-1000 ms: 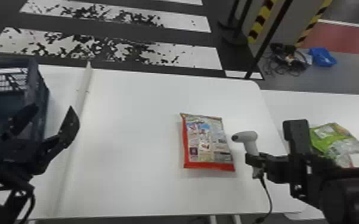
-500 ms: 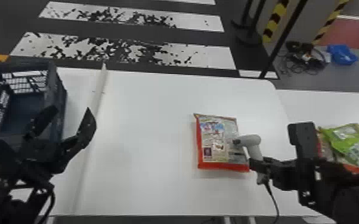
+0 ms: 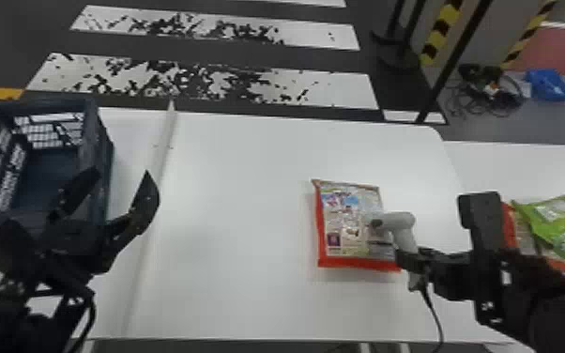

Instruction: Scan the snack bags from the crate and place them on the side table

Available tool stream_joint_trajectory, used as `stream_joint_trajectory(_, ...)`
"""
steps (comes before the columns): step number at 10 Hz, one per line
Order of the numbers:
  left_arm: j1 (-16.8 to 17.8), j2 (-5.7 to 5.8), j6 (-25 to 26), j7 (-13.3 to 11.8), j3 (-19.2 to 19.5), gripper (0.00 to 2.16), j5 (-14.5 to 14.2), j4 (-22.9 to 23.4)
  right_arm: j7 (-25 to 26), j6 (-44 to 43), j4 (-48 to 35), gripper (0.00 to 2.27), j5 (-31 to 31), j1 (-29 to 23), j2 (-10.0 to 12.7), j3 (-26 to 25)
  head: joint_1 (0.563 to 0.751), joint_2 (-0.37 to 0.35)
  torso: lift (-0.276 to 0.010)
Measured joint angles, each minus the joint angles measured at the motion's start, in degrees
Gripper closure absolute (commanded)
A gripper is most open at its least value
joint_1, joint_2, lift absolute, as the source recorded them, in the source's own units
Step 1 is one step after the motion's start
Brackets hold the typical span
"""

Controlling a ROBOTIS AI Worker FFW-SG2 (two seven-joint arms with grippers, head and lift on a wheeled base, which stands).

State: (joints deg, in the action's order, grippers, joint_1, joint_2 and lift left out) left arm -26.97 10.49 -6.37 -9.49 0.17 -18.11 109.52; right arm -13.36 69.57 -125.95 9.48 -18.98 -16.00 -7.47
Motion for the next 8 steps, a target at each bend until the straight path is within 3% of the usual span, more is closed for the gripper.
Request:
stream_joint_trajectory(3, 0.0, -0.12, 0.0, 0.0, 0.0, 0.09, 0.0, 0.0, 0.7, -0.8, 1.9, 2.25, 0.0, 1.4, 0.0, -2.2, 0.695, -0.125, -0.081)
stream_joint_trajectory(8, 0.0, -0.12, 0.0, 0.0, 0.0, 0.09, 0.0, -0.1, 1.6, -6.8, 13.3, 2.25, -0.8, 7.1, -1.9, -4.3, 0.695, -0.194, -0.081)
